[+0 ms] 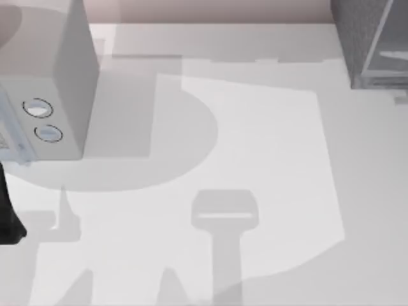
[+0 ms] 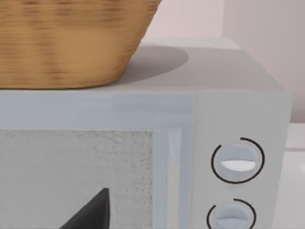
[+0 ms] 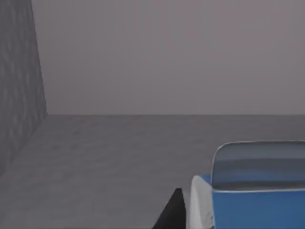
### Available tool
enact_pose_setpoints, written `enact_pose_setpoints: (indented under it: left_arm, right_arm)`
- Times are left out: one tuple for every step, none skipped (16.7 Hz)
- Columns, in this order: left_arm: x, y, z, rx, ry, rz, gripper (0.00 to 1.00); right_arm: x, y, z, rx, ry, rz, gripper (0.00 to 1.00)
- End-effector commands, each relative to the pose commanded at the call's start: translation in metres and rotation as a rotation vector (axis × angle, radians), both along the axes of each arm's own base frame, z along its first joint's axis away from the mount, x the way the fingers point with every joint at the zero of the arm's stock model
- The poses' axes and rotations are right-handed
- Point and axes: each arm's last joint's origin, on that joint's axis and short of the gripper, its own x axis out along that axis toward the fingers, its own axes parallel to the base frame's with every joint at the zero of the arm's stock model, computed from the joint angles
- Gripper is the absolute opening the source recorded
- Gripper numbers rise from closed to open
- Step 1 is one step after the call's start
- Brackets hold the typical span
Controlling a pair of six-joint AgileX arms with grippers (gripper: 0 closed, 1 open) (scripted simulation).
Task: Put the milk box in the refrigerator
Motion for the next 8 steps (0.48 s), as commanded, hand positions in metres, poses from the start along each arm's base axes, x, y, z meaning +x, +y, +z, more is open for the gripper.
enact_pose_setpoints:
  left_arm:
    - [0.0, 0.0, 0.0, 0.0, 0.0, 0.0, 1.0]
    - [0.0, 0.0, 0.0, 0.0, 0.0, 0.0, 1.0]
    - [0.0, 0.0, 0.0, 0.0, 0.0, 0.0, 1.0]
    - [0.0, 0.0, 0.0, 0.0, 0.0, 0.0, 1.0]
    - [0.0, 0.0, 0.0, 0.0, 0.0, 0.0, 1.0]
    - [0.0, 0.0, 0.0, 0.0, 0.0, 0.0, 1.0]
    - [0.0, 0.0, 0.0, 0.0, 0.0, 0.0, 1.0]
    - [0.0, 0.0, 0.0, 0.0, 0.0, 0.0, 1.0]
  right_arm:
    - [0.0012, -0.001, -0.0024, 0.0, -0.002, 0.0, 0.0]
    - [0.0014, -0.0012, -0.0028, -0.001, -0.002, 0.0, 0.0]
    - [0.0014, -0.0012, -0.0028, -0.001, -0.002, 0.0, 0.0]
    - [0.0014, -0.0012, -0.0028, -0.001, -0.002, 0.0, 0.0]
    - [0.0014, -0.0012, -0.0028, -0.001, -0.002, 0.0, 0.0]
    - [0.001, 0.0012, -0.0038, 0.003, 0.004, 0.005, 0.0]
    - [0.0015, 0.0012, -0.0037, 0.003, 0.004, 0.005, 0.0]
    - [0.0041, 0.0009, -0.0037, 0.003, 0.003, 0.005, 0.0]
